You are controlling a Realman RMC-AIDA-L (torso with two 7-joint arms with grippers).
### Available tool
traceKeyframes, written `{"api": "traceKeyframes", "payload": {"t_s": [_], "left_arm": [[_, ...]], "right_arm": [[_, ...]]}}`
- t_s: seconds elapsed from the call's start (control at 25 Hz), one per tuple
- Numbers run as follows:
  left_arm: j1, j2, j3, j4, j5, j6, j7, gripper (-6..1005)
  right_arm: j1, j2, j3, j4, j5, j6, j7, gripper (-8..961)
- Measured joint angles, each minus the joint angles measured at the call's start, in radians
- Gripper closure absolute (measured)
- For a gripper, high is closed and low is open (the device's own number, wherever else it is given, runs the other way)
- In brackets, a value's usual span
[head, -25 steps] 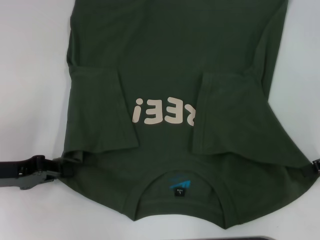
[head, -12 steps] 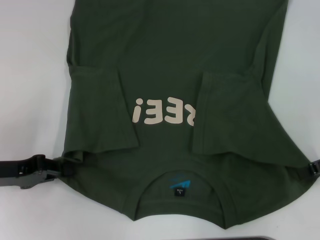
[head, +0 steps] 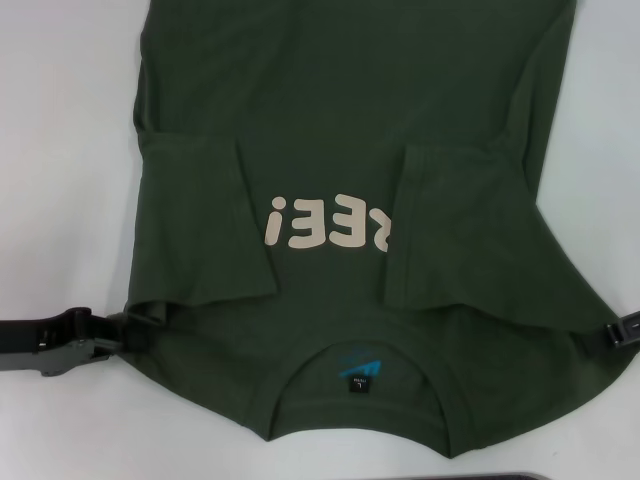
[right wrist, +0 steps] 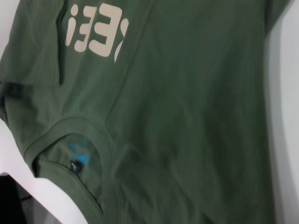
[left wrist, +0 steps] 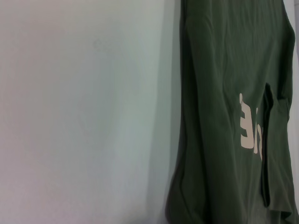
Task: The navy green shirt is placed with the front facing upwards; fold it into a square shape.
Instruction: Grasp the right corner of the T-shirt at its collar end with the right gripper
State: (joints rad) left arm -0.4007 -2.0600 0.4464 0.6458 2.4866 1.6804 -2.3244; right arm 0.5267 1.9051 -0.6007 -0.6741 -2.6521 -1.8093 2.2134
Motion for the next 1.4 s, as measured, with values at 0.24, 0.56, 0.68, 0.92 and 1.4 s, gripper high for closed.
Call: {"api": "traceKeyframes", "payload": {"t_s": [0.24, 0.56, 0.68, 0.92, 1.4], "left_arm": [[-0.002, 0.0, 0.0, 0.0, 0.0, -0.001, -0.001, 984], [-0.003, 0.0, 0.0, 0.0, 0.0, -0.001, -0.001, 984], [-0.003, 0.0, 0.0, 0.0, 0.0, -0.001, -0.001, 984], [-0.003, 0.0, 0.0, 0.0, 0.0, -0.002, -0.001, 984], [-0.004, 0.0, 0.0, 0.002, 0.0, -0.001, -0.002, 984]], "right_arm": [[0.001, -0.001, 0.005, 0.001, 0.005, 0.015, 0.003, 55], [0.014, 0.003, 0.003, 0.01, 0.006, 0.022, 0.003, 66], [0.018, 0.007, 0.004, 0.012, 0.006, 0.02, 0.002, 70], [0.024, 0.009, -0.004, 0.013, 0.002, 0.022, 0.002, 78], [0.012, 0.023, -0.046, -0.007, 0.001, 0.036, -0.009, 198]]}}
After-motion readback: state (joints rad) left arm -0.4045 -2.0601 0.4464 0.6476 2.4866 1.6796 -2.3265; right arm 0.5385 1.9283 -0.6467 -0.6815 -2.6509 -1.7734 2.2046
